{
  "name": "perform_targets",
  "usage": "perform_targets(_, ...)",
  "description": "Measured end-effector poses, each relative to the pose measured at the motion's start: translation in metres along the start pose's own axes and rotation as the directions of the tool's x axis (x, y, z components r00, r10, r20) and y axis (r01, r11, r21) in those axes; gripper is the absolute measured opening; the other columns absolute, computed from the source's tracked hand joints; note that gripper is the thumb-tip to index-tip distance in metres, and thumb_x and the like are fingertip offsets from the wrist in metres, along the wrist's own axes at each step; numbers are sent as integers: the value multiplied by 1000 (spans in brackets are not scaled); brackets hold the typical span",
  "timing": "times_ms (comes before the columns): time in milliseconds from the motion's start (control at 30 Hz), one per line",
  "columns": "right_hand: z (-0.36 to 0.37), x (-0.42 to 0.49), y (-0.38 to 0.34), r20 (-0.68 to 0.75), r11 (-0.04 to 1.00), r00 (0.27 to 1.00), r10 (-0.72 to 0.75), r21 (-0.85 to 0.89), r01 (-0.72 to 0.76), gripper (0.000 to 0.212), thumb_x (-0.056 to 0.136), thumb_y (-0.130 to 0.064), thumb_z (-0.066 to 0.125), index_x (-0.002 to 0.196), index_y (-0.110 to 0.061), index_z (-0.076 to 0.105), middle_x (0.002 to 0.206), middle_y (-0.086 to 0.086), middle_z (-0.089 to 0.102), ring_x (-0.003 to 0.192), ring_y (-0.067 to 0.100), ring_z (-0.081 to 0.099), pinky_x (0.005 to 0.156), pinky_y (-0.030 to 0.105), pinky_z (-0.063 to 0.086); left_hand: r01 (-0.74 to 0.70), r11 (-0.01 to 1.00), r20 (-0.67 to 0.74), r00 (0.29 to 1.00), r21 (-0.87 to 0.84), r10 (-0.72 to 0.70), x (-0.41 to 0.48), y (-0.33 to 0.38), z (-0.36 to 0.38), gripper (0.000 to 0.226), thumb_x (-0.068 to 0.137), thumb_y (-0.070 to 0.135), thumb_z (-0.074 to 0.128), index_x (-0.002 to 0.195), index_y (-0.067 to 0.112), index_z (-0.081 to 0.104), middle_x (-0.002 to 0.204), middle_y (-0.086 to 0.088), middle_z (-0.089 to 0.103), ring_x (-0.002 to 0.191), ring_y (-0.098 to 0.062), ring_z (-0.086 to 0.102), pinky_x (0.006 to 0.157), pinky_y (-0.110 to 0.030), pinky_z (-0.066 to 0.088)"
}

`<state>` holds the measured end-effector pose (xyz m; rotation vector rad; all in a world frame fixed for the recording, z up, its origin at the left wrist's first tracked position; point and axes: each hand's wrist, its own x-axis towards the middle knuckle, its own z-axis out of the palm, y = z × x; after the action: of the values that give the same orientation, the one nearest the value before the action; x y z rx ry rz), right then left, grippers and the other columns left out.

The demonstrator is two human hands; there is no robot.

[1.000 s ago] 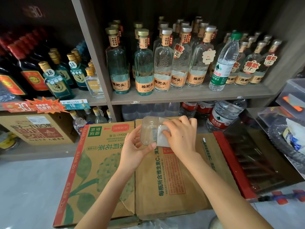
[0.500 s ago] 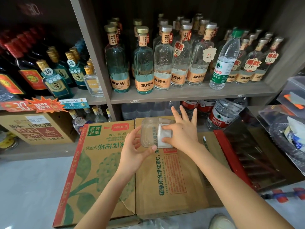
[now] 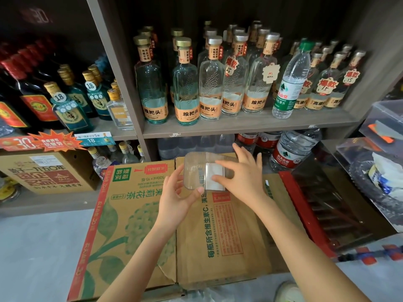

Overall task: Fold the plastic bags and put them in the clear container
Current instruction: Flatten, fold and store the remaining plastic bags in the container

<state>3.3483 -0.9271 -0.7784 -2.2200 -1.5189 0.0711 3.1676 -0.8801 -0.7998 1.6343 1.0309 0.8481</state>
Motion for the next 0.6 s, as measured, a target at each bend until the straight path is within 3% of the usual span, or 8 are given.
perform_targets(67, -5, -16, 11, -24, 970, 999, 42, 239, -35, 47, 81, -51, 66, 126, -40, 58, 156, -3, 24, 144, 16, 18, 118, 47, -2, 17, 1000, -13, 1000, -22, -18, 5, 2, 2, 68, 78, 27, 78, 137, 30, 45, 126, 3, 53, 108, -9, 56, 98, -32, 47)
perform_targets(133, -7, -29, 20, 64, 941, 996, 65, 329, -82, 54, 82, -49, 66, 132, -40, 51, 157, -8, 21, 144, 17, 16, 118, 49, 4, 36, 999, -26, 999, -27, -36, 13, 6, 4, 60, 80, 28, 76, 132, 32, 47, 122, 3, 56, 106, -14, 57, 95, -40, 50)
perform_targets(233, 2, -34, 33, 157, 941, 984, 80, 315, -127, 53, 85, -43, 64, 136, -39, 47, 156, -9, 22, 144, 22, 17, 118, 50, 8, 84, 996, -46, 995, -17, -85, 27, 14, 9, 58, 84, 35, 72, 135, 33, 46, 121, 4, 56, 107, -14, 57, 94, -40, 51)
perform_targets(433, 26, -25, 29, 103, 960, 990, 98, 253, -121, 39, 94, -35, 54, 133, -35, 51, 153, -5, 31, 141, 25, 30, 116, 43, 20, 130, 991, -6, 992, 13, -130, 56, 25, 10, 63, 90, 36, 65, 145, 29, 37, 132, 2, 48, 114, -13, 48, 98, -34, 42)
perform_targets(600, 19, -39, 24, -1, 947, 991, 131, 295, -125, 43, 92, -33, 60, 134, -31, 52, 152, -1, 34, 137, 22, 38, 112, 47, 32, 91, 971, -23, 996, 220, -88, 47, 18, -12, 60, 92, 43, 59, 145, 28, 38, 141, 2, 50, 130, -18, 46, 103, -36, 39)
